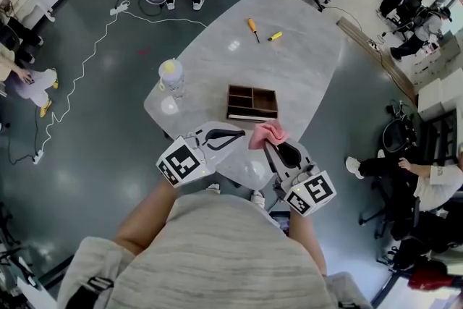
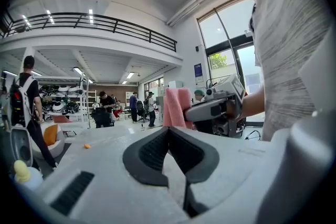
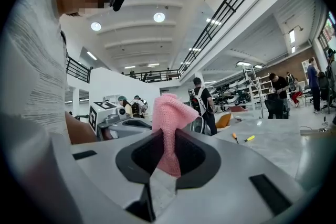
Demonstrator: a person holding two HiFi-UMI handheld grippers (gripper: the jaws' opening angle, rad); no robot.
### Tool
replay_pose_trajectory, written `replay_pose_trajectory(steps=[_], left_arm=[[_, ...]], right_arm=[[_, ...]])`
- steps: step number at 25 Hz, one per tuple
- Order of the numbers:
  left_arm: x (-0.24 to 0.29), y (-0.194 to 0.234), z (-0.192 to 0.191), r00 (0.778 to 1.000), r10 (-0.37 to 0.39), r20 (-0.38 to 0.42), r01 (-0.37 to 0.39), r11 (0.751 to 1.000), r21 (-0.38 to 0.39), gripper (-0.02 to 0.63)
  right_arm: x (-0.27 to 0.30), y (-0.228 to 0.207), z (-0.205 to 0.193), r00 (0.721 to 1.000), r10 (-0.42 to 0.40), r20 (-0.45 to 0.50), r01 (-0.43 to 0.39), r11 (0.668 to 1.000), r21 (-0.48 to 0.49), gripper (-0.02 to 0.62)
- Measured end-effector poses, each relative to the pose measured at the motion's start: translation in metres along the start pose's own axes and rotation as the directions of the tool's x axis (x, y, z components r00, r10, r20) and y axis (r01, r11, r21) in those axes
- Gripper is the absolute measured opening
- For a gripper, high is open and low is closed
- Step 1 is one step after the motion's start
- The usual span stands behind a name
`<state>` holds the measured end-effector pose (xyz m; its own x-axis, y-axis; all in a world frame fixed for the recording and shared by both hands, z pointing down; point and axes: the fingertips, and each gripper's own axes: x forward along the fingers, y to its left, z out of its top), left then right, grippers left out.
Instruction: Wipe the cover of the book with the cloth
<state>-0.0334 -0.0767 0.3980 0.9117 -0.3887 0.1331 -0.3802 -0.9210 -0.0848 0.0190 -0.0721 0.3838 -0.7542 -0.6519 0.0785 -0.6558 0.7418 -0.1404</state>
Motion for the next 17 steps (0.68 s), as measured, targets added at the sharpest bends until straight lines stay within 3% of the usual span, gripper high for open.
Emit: replay_pose_trajectory(steps=[17], left_arm=[[0.0032,0.0024,-0.0041,1.000,0.029,0.008,-0.029,0.999,-0.032,0.015]], right_arm=[[-0.0049,-0.0007,0.0008,1.000,0.008,-0.007,-0.008,1.000,-0.022,0.057]])
